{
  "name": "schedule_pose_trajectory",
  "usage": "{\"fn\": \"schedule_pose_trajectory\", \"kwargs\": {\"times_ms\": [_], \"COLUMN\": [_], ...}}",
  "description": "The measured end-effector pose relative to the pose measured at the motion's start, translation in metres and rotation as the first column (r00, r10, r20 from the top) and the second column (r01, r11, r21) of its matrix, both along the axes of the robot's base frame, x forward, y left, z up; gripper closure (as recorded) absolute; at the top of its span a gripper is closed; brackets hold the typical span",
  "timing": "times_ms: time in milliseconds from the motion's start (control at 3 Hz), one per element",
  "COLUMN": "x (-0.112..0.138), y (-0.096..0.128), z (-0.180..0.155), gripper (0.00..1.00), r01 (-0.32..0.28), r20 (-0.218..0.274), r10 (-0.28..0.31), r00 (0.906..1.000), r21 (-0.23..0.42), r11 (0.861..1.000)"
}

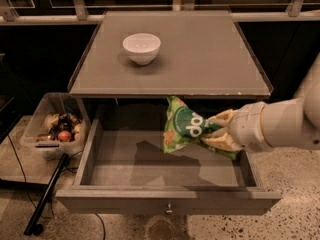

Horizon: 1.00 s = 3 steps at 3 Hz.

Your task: Place green rice chip bag into top drawer

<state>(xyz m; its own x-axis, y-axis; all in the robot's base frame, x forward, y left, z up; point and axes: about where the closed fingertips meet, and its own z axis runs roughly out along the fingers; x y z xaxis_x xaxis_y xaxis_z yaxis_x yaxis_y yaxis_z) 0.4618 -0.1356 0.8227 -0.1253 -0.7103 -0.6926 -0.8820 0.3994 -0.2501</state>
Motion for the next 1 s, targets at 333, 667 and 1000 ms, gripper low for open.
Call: {"fn": "schedule_pose_trajectory", "kwargs": {"times_ms": [333, 667, 1000], "x": [0.004, 0.026, 0.041], "y": [0.026, 0.044, 0.048], "z": [-0.039, -0.067, -0.100], "gripper": [1.00, 1.00, 1.00], "r01": [-0.028, -0.034, -0.008], "r20": [-0.017, -0.006, -0.011], "r10": [0.028, 0.034, 0.007], "r00": [0.9995, 0.9994, 0.9999], "r21": [-0.020, -0.037, -0.054], "r11": [0.999, 0.999, 0.999]}}
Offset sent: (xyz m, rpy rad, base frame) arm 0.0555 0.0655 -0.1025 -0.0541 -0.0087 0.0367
